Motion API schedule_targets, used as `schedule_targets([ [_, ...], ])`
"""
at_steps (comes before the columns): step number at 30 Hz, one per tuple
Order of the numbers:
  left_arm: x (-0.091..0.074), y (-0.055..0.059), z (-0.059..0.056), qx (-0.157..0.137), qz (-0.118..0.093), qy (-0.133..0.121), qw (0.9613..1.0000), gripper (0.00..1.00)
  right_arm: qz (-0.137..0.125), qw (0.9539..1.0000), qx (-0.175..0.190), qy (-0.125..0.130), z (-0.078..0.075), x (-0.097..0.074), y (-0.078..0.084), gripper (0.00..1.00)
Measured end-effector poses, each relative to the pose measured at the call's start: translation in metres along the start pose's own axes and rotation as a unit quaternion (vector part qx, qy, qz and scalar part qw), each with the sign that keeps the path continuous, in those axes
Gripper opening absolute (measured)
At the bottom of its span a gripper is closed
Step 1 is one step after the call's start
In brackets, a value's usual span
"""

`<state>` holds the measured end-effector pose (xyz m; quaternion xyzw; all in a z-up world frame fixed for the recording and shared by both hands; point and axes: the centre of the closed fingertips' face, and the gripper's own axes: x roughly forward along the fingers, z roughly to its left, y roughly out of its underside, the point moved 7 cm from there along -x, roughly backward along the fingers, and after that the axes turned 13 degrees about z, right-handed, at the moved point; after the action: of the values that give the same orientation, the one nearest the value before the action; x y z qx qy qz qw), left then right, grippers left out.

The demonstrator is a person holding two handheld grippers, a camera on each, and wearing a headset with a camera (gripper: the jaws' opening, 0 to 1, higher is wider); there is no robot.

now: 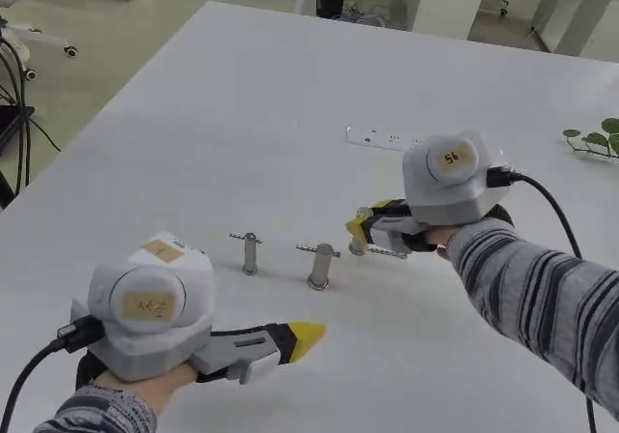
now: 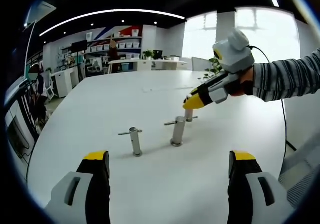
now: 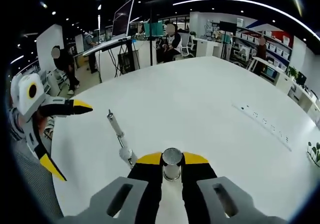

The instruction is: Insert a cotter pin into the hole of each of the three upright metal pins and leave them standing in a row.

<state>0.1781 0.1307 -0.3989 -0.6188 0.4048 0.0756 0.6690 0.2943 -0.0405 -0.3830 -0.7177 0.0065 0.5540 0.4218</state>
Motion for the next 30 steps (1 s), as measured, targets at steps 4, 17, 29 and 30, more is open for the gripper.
schedule_targets([
  [4,-0.001,0.000,-0.002,0.005,0.000,0.003,1.0000,0.99,0.006,1.0000,0.008,0.000,0.004,-0.009,0.016,0.08],
  [17,-0.003,-0.001,-0.005,0.010,-0.009,0.004,0.9999,0.99,0.023,0.9994,0.011,-0.021,0.029,-0.023,0.054,0.08],
  [29,-0.004,-0.001,-0.005,0.006,-0.016,0.005,0.9998,0.99,0.016,0.9987,-0.007,-0.049,0.068,-0.018,0.051,0.08],
  [30,-0.004,-0.001,-0.005,0.008,-0.016,0.004,0.9998,0.99,0.016,0.9986,-0.009,-0.050,0.071,-0.016,0.050,0.08],
])
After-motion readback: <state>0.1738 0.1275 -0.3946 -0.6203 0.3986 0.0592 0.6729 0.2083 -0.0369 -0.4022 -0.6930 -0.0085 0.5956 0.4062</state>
